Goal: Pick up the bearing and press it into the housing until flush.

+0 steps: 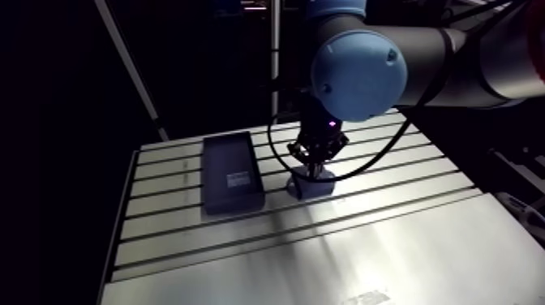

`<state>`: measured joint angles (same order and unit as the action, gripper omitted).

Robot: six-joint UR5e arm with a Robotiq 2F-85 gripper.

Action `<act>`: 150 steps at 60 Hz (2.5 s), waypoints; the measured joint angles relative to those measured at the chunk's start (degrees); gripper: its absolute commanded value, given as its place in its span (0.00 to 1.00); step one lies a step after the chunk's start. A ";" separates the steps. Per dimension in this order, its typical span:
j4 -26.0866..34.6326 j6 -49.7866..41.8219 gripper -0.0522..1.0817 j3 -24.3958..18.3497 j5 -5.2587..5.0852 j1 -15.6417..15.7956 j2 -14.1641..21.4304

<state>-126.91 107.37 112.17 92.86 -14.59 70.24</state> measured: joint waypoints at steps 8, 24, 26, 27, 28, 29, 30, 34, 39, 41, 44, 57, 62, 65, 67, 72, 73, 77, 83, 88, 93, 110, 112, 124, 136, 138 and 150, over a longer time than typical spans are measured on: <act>-0.04 0.20 0.90 0.08 0.01 0.00 -0.03; -0.17 0.40 0.90 0.13 0.04 -0.06 -0.26; -0.21 0.40 0.90 0.14 0.05 -0.06 -0.27; -0.23 0.41 0.90 0.14 0.05 -0.06 -0.27; -0.24 0.41 0.90 0.15 0.05 -0.06 -0.28; -0.26 0.41 0.90 0.15 0.06 -0.06 -0.28; -0.27 0.41 0.90 0.16 0.06 -0.06 -0.28; -0.34 0.42 0.90 0.17 0.07 -0.08 -0.30; -0.36 0.43 0.90 0.17 0.08 -0.08 -0.31; -0.37 0.44 0.90 0.18 0.08 -0.08 -0.31; -0.38 0.43 0.90 0.19 0.08 -0.09 -0.30; -0.39 0.44 0.90 0.22 0.08 -0.08 -0.26; -0.39 0.45 0.90 0.22 0.09 -0.07 -0.24; -0.40 0.44 0.90 0.23 0.09 -0.05 -0.22; -0.40 0.44 0.90 0.22 0.08 -0.04 -0.19; -0.40 0.44 0.90 0.20 0.08 -0.02 -0.18; -0.40 0.44 0.90 0.20 0.08 -0.02 -0.17; -0.40 0.44 0.90 0.18 0.09 -0.02 -0.17; -0.40 0.44 0.90 0.16 0.08 -0.01 -0.16; -0.40 0.44 0.90 0.16 0.08 -0.01 -0.15; -0.40 0.44 0.90 0.17 0.08 0.00 -0.15; -0.40 0.42 0.90 0.20 0.02 0.01 -0.18; -0.40 0.41 0.90 0.21 0.02 0.01 -0.19; -0.40 0.36 0.90 0.25 0.00 0.04 -0.25; -0.42 0.35 0.90 0.28 -0.01 0.03 -0.34; -0.41 0.36 0.90 0.31 -0.01 0.03 -0.36; -0.45 0.41 0.90 0.45 0.00 0.00 -0.39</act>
<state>-127.36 107.78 112.62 92.86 -14.59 69.85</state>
